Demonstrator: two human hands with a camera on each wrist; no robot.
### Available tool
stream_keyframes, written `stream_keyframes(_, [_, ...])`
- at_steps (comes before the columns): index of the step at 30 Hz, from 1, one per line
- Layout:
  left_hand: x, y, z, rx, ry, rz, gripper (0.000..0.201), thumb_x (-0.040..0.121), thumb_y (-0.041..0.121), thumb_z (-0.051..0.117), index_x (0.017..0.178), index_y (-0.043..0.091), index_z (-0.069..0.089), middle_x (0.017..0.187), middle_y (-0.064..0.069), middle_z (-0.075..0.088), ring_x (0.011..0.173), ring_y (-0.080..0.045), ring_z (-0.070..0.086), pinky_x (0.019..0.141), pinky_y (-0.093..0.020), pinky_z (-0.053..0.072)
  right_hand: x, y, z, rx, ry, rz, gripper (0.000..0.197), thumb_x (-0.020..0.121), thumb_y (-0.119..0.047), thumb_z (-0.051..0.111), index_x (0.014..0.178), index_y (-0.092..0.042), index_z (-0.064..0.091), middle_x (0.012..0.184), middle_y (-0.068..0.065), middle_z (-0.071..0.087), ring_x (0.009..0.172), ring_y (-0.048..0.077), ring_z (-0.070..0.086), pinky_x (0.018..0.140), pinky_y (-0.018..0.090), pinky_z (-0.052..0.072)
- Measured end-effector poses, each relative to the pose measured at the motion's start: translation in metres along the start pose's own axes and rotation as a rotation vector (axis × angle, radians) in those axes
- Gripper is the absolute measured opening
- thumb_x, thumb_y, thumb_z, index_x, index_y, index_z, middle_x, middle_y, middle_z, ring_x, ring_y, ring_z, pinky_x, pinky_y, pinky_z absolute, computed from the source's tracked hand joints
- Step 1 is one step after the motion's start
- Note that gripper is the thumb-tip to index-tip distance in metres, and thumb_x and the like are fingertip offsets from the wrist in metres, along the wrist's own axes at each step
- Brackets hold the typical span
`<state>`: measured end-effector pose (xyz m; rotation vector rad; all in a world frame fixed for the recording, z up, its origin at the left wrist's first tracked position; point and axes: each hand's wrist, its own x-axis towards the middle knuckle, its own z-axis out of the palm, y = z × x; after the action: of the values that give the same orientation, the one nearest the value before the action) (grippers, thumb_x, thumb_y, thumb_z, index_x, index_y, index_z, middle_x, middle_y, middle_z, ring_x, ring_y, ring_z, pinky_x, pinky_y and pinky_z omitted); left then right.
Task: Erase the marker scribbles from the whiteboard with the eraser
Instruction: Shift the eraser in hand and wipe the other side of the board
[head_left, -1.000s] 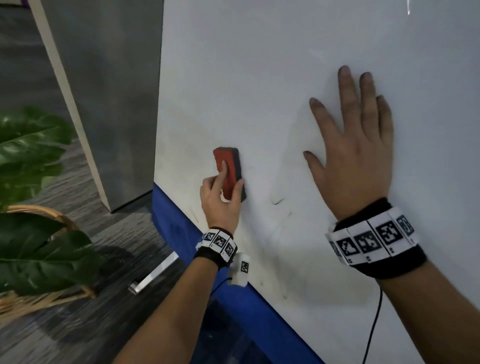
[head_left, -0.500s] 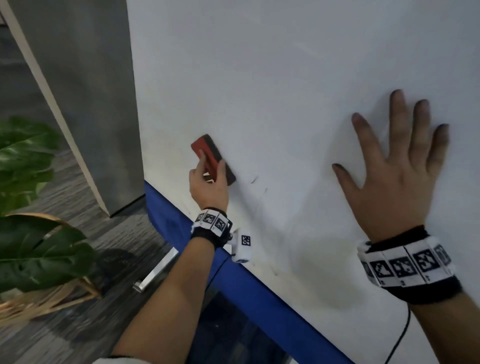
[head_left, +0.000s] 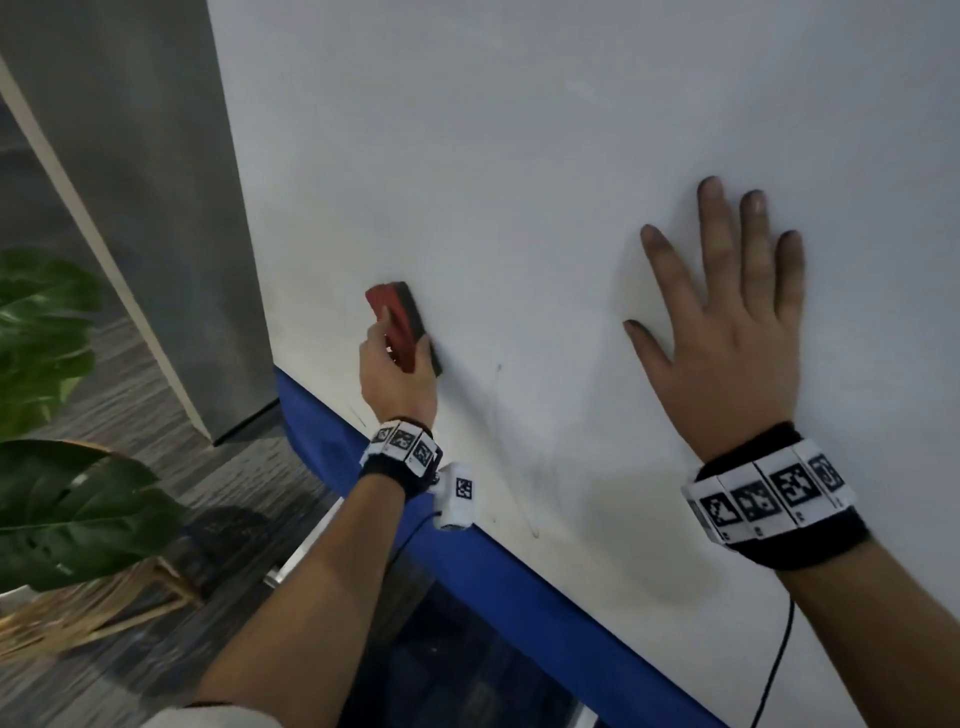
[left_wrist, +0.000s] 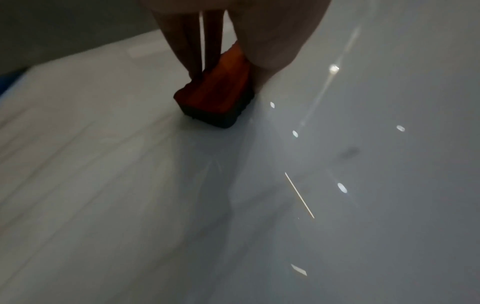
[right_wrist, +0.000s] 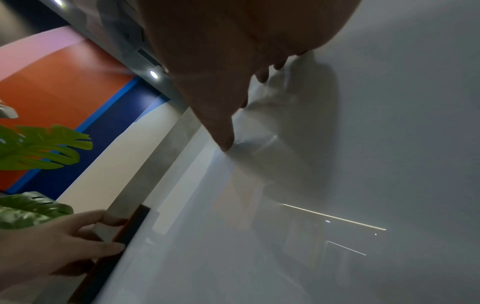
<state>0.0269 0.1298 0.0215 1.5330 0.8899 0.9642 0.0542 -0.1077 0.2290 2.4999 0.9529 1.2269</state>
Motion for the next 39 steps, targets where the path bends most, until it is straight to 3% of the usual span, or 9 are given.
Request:
stream_keyframes(6, [-0.106, -0.004, 0.015, 0.118, -0.255, 0.357, 0.044, 0.096, 0.029, 0.072, 0.134, 0.013, 0.056, 0.115, 0.001, 0.057, 0.102, -0.014, 0.051, 0.086, -0.027, 0.049, -0.002, -0.01, 0.003, -0.005, 0.008, 0.029, 0.072, 0.097, -0.034, 0.064, 0.159, -0.021, 0.03, 0.17, 0.017, 0.007, 0.155, 0.042, 0.007, 0.124, 0.048, -0.011])
stream_keyframes(9, [-0.092, -0.002, 0.01, 0.155, -0.292, 0.393, 0.046, 0.097, 0.027, 0.069, 0.137, 0.009, 0.054, 0.115, -0.002, 0.055, 0.103, -0.018, 0.051, 0.089, -0.035, 0.053, -0.005, -0.009, 0.002, 0.026, -0.002, 0.017, 0.07, 0.096, -0.031, 0.066, 0.157, -0.022, 0.034, 0.17, 0.015, 0.007, 0.156, 0.04, 0.007, 0.125, 0.047, -0.009])
stream_keyframes(15, [-0.022, 0.017, 0.011, -0.011, -0.055, 0.106, 0.054, 0.096, 0.026, 0.069, 0.142, 0.012, 0.046, 0.128, -0.004, 0.056, 0.119, -0.024, 0.054, 0.103, -0.047, 0.052, -0.03, 0.009, -0.008, 0.074, 0.019, 0.057, 0.055, 0.09, -0.02, 0.07, 0.143, -0.02, 0.053, 0.168, 0.014, 0.019, 0.155, 0.038, 0.017, 0.126, 0.052, 0.005])
stream_keyframes(19, [-0.111, 0.005, 0.024, 0.011, -0.247, 0.115, 0.054, 0.097, 0.031, 0.069, 0.14, 0.009, 0.046, 0.119, 0.0, 0.054, 0.108, -0.02, 0.057, 0.093, -0.033, 0.053, -0.05, 0.034, -0.01, 0.045, 0.089, 0.099, 0.046, 0.095, -0.026, 0.065, 0.14, -0.021, 0.057, 0.166, 0.015, 0.026, 0.153, 0.038, 0.023, 0.125, 0.053, 0.01])
stream_keyframes(23, [-0.199, -0.023, 0.039, -0.01, -0.405, -0.012, 0.042, 0.097, 0.036, 0.069, 0.126, 0.017, 0.045, 0.115, -0.003, 0.058, 0.099, -0.017, 0.06, 0.088, -0.042, 0.057, -0.057, 0.038, -0.007, 0.029, 0.056, 0.09, 0.054, 0.099, -0.033, 0.062, 0.15, -0.022, 0.047, 0.167, 0.016, 0.02, 0.154, 0.039, 0.019, 0.126, 0.05, 0.005])
stream_keyframes(26, [-0.195, -0.022, 0.044, -0.119, -0.381, -0.133, 0.04, 0.098, 0.034, 0.067, 0.125, 0.021, 0.042, 0.111, 0.0, 0.06, 0.098, -0.019, 0.063, 0.086, -0.047, 0.059, -0.059, 0.041, -0.006, 0.022, 0.034, 0.068, 0.059, 0.098, -0.035, 0.064, 0.152, -0.023, 0.043, 0.168, 0.015, 0.018, 0.154, 0.039, 0.018, 0.126, 0.05, 0.004])
stream_keyframes(33, [-0.158, 0.024, 0.054, -0.324, -0.192, -0.151, 0.037, 0.099, 0.031, 0.067, 0.124, 0.023, 0.041, 0.107, -0.002, 0.059, 0.091, -0.013, 0.062, 0.075, -0.015, 0.053, -0.062, 0.042, -0.007, 0.019, 0.017, 0.067, 0.062, 0.097, -0.034, 0.063, 0.154, -0.024, 0.04, 0.168, 0.016, 0.017, 0.155, 0.039, 0.017, 0.126, 0.047, -0.001])
stream_keyframes(37, [-0.208, -0.027, 0.068, -0.306, -0.232, -0.388, 0.035, 0.102, 0.026, 0.063, 0.123, 0.016, 0.037, 0.117, -0.01, 0.063, 0.094, -0.016, 0.066, 0.072, -0.011, 0.053, -0.064, 0.039, -0.004, 0.018, 0.011, 0.085, 0.063, 0.098, -0.036, 0.062, 0.155, -0.025, 0.038, 0.168, 0.017, 0.018, 0.154, 0.041, 0.017, 0.126, 0.046, -0.003])
stream_keyframes(39, [-0.23, -0.056, 0.075, -0.256, -0.233, -0.593, 0.036, 0.103, 0.024, 0.059, 0.125, 0.01, 0.035, 0.128, -0.019, 0.06, 0.1, -0.025, 0.063, 0.078, -0.018, 0.057, -0.064, 0.039, -0.003, 0.008, 0.0, 0.084, 0.063, 0.099, -0.038, 0.06, 0.156, -0.025, 0.036, 0.168, 0.018, 0.018, 0.154, 0.041, 0.017, 0.126, 0.046, -0.004])
